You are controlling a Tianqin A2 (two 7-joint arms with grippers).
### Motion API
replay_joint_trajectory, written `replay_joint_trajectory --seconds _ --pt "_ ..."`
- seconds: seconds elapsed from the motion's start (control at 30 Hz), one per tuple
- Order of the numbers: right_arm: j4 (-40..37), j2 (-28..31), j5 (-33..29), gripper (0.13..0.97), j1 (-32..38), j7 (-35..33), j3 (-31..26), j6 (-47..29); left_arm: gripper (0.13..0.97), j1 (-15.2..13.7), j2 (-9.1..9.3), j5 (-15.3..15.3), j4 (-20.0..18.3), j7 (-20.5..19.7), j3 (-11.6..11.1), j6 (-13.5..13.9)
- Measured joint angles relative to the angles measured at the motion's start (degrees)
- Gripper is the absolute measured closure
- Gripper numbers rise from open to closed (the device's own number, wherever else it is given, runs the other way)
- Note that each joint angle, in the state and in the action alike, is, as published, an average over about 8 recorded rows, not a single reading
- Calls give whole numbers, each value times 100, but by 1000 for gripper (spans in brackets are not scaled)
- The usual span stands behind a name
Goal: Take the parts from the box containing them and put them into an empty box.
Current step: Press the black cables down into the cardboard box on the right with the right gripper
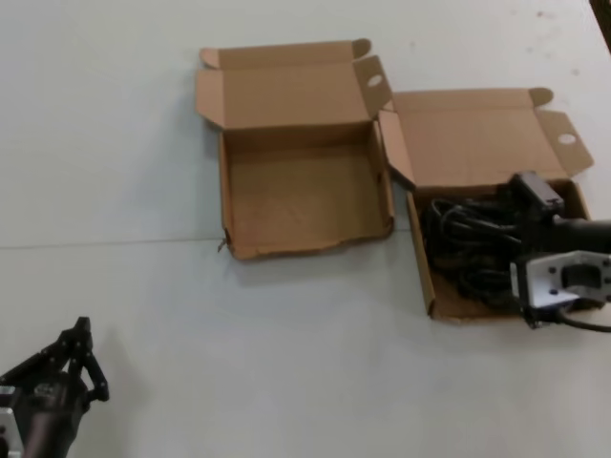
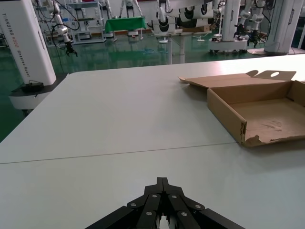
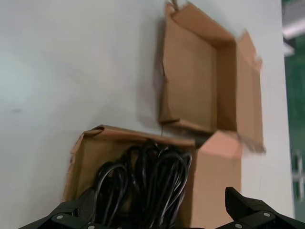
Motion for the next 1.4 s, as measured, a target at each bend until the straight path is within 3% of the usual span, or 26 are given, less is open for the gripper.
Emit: replay_joint_trajectory --seconds 0.1,0.23,0.43,0.73,1.03,1.3,1.4 --pt "31 -494 -482 129 7 0 501 -317 941 0 0 0 0 0 0 0" --pt "-47 -750 -679 143 44 0 773 -469 941 0 0 0 0 0 0 0" --pt "-289 -667 -468 166 127 0 749 -431 941 0 0 0 0 0 0 0" --pt "-731 -382 -34 269 289 0 548 -206 941 0 0 0 0 0 0 0" --pt "-1131 -170 325 439 417 0 351 95 941 0 0 0 0 0 0 0" --pt "-1435 -41 622 655 490 0 225 382 941 0 0 0 0 0 0 0" --pt "-1584 -5 741 655 536 0 168 500 941 0 0 0 0 0 0 0"
